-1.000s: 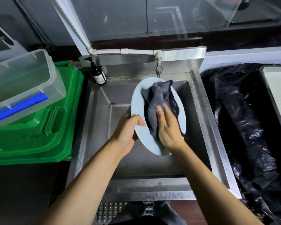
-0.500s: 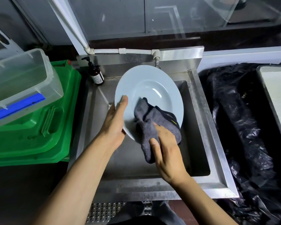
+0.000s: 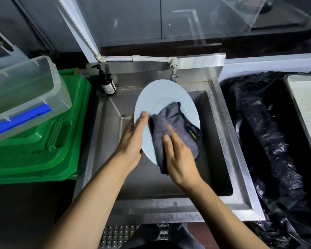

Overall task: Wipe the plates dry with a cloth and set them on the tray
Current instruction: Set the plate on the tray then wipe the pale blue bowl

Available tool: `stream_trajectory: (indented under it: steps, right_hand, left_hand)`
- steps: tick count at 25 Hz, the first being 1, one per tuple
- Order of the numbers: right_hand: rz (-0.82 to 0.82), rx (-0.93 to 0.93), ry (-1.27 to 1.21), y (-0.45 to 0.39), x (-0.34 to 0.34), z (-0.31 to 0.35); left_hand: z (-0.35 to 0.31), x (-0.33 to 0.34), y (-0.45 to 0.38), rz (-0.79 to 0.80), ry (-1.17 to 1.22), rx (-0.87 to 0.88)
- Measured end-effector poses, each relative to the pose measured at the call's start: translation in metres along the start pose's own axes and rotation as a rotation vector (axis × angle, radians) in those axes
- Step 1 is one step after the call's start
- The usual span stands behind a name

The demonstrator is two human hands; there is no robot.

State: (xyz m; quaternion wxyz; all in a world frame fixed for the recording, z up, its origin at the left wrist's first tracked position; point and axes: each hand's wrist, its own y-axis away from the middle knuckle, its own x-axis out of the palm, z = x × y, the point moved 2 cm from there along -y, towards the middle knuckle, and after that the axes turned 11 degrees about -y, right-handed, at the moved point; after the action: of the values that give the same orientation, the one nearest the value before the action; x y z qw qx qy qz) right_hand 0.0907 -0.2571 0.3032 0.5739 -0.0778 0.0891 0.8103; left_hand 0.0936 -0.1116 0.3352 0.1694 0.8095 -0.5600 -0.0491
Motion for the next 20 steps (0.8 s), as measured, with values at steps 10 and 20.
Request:
stream_trajectory:
  steps: [10,20]
  right_hand:
    - [0.018,-0.169,0.351,0.007,-0.022,-0.024]
    - [0.011,-0.048,-0.117,-0.027,-0.006,0.016]
  left_hand:
    - [-0.003,-0.010,0.004,-0.086,-0.017,-0.050]
    - [-0.004,0.011,0.016,0.054,-0.052,-0.037]
